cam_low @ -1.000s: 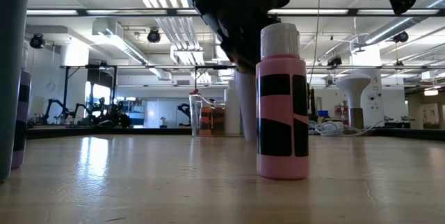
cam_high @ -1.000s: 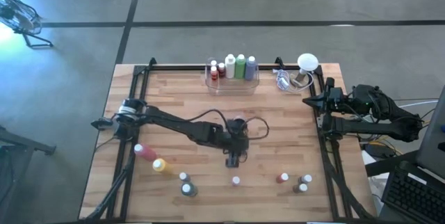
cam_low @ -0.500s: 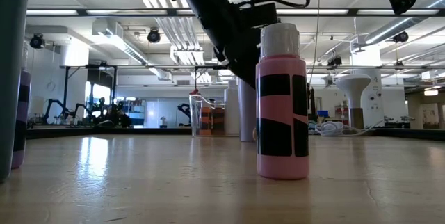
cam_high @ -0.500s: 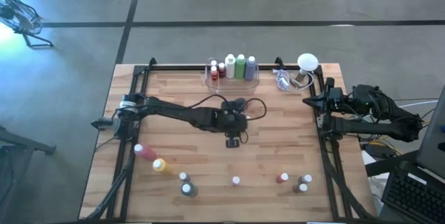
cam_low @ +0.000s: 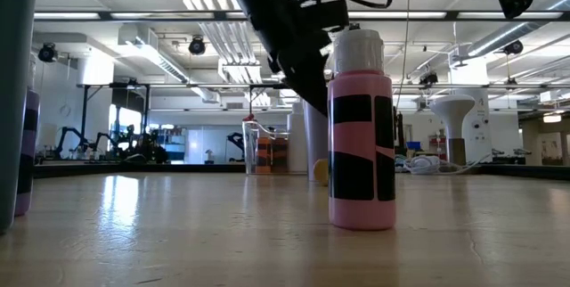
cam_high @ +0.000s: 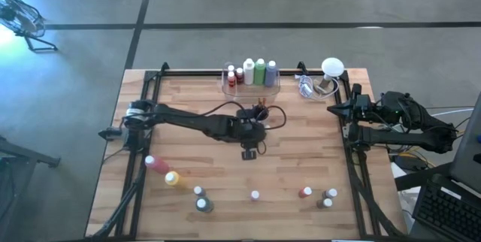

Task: Pick & Place Paint Supplies
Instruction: Put the yellow black paint bottle into the transparent bin

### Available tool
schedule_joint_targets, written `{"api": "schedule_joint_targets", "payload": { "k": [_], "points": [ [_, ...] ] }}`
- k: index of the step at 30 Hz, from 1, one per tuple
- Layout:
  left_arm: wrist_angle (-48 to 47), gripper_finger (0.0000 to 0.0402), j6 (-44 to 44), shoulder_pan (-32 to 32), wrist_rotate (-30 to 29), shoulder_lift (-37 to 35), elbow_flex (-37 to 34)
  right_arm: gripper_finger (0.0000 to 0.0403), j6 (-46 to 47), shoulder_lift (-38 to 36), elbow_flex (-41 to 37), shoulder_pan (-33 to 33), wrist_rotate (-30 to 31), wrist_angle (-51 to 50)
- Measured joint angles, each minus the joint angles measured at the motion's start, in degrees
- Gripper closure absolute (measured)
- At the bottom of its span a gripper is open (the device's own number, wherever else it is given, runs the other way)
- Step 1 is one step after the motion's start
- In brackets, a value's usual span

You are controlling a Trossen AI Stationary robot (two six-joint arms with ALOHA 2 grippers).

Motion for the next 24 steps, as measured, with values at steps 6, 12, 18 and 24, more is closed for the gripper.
{"api": "schedule_joint_targets", "payload": {
  "k": [6,12,18,24],
  "points": [
    [-0.7,0.0252,-5.1,-1.4,8.0,-1.5,0.0,0.0394,0.0,0.0,0.0,0.0,0.0,0.0],
    [-1.3,0.0260,-9.2,-6.6,-6.2,-1.2,-1.8,0.0394,0.0,0.0,0.0,0.0,0.0,0.0],
    [5.1,0.0267,-25.3,-9.5,-18.4,-1.1,-5.7,0.0394,0.0,0.0,0.0,0.0,0.0,0.0],
    [24.7,0.0222,-27.5,-8.9,-16.8,-1.1,-15.0,0.0394,0.0,0.0,0.0,0.0,0.0,0.0]
  ]
}}
